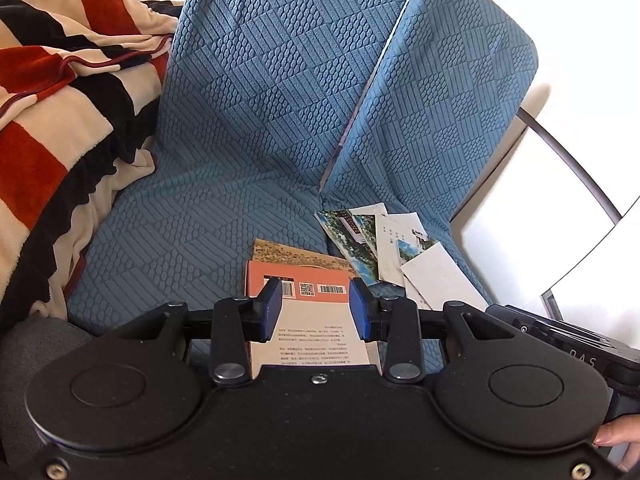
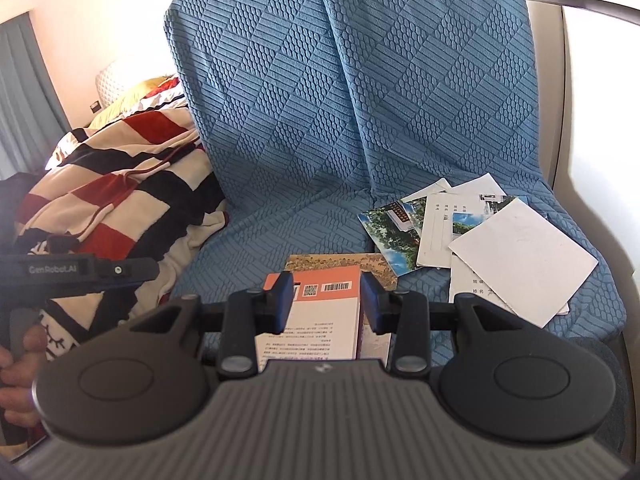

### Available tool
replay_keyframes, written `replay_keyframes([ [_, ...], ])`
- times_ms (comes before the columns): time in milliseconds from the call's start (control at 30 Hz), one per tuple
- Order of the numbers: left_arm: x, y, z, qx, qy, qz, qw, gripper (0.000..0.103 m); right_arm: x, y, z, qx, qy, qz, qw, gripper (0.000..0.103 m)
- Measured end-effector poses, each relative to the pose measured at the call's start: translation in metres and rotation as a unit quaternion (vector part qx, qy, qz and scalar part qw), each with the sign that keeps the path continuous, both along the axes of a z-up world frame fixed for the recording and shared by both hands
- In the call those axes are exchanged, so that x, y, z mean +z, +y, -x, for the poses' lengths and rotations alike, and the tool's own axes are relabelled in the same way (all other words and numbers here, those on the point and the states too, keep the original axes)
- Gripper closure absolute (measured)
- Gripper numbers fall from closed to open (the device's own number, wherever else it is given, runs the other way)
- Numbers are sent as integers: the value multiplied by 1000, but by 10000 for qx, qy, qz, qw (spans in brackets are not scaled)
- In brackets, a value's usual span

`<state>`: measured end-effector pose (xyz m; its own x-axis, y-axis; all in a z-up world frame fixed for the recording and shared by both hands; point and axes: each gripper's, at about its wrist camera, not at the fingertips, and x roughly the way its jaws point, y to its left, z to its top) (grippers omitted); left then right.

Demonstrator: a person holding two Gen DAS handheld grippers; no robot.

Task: Organize objects
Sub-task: 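Raise both tools and move them toward the white paper sheets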

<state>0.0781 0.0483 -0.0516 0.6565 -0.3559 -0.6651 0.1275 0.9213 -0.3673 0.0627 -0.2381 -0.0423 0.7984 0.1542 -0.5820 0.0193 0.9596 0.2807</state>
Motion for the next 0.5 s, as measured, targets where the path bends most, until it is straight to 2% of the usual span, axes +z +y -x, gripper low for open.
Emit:
replay_keyframes([
  [500,5,-18,-4,-25,-62,-25,10000,70,1,-12,0,-42,-11,67,10000,63],
])
